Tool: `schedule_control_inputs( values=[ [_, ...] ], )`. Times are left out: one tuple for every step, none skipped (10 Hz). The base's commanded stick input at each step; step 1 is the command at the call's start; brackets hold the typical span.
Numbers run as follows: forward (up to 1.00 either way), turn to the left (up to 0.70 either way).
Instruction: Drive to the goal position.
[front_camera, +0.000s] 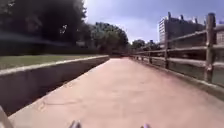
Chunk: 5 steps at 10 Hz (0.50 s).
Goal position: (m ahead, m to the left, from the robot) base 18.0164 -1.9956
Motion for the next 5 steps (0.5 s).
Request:
schedule_control_inputs(
  values=[
    [0.70,0.00],
    [0.70,0.00],
    [0.70,0.00],
    [0.70,0.00],
    [0.70,0.00]
  ],
)
